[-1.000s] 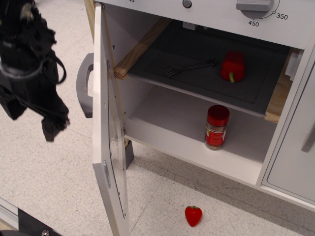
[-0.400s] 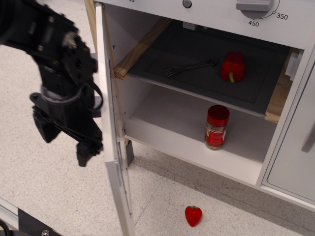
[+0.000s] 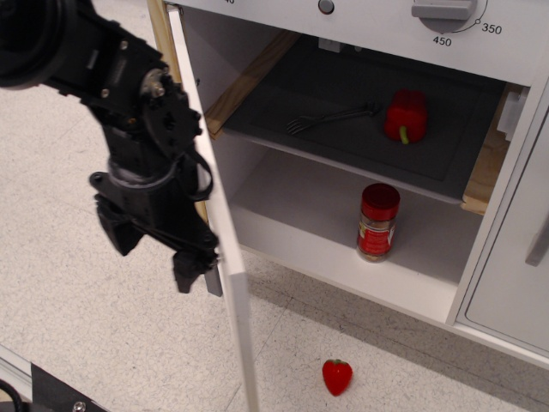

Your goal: Close oven

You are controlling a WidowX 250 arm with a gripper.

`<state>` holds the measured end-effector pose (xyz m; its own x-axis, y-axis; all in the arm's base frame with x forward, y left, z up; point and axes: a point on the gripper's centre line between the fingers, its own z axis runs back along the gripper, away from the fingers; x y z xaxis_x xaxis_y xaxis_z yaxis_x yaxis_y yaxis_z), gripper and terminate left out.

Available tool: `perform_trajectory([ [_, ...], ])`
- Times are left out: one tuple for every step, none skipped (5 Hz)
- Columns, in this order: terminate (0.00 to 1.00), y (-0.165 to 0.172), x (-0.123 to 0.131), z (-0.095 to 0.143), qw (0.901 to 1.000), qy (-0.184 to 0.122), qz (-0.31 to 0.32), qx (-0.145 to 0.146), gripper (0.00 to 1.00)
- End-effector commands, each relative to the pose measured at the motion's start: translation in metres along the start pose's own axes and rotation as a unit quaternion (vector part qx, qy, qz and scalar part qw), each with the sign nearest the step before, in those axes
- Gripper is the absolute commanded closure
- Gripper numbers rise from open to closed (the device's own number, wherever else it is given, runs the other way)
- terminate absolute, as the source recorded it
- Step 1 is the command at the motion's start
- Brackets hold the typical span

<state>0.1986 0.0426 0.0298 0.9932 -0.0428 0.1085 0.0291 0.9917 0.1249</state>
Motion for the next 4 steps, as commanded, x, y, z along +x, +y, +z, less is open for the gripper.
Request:
perform_trajectory([
  [0.0, -0.029, 0.044, 0.011, 0.9982, -0.054, 0.009, -0.025, 0.0],
  [0.0, -0.046, 0.065, 0.005, 0.998, -0.06, 0.01, -0.021, 0.0],
  [0.0, -0.062, 0.092, 0.0, 0.9976, -0.065, 0.019, -0.019, 0.0],
  [0.0, -0.073, 0.12, 0.0, 0.996, -0.081, 0.032, -0.019, 0.0],
])
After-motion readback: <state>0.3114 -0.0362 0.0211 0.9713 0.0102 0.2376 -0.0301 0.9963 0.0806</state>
